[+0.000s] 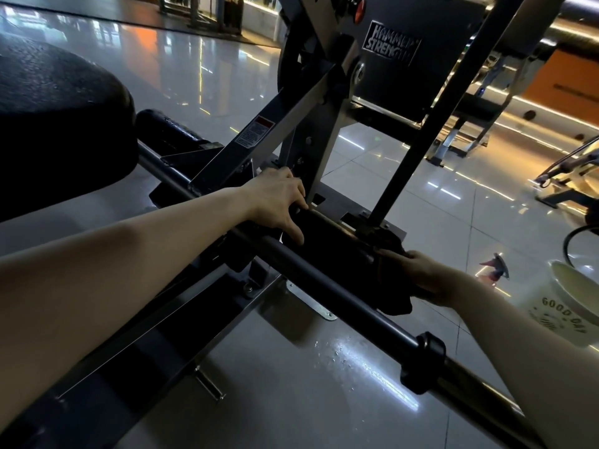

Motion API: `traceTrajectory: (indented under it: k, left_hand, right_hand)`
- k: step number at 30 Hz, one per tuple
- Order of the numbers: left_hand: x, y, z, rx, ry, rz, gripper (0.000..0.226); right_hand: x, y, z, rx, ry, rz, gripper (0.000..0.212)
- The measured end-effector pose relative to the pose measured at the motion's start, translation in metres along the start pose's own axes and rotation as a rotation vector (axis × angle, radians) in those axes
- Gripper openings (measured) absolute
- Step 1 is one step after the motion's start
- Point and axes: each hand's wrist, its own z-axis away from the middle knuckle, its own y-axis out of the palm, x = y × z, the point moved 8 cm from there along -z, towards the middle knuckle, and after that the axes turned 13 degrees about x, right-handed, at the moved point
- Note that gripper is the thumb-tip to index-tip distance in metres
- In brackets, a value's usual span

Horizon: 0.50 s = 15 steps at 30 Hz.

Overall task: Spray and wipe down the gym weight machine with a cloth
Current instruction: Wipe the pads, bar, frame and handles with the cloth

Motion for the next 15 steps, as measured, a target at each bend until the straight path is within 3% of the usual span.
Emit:
traceTrajectory:
  k: [5,8,11,15]
  left_hand:
    - [0.006,0.006,-0.005,-0.007,-0.013,0.042,0.09]
    - [0.008,0.006,-0.006,-0.006,-0.026,0.089,0.092]
    - [0.009,0.007,-0.009,-0.047,-0.032,0.064,0.088]
    - [0.009,0.006,-0.009,-0.078,-0.046,0.005,0.058]
  right_hand:
    - [0.02,-0.011,-0.025,-0.259,0.153,0.36,0.049]
    - [0.068,0.012,-0.046,-0.41,0.085,0.681,0.045]
    - [0.116,0.056,-0.075,-0.393,-0.049,0.809,0.037]
    - [0.14,0.076,-0.091,-0.324,-0.161,0.735,0.033]
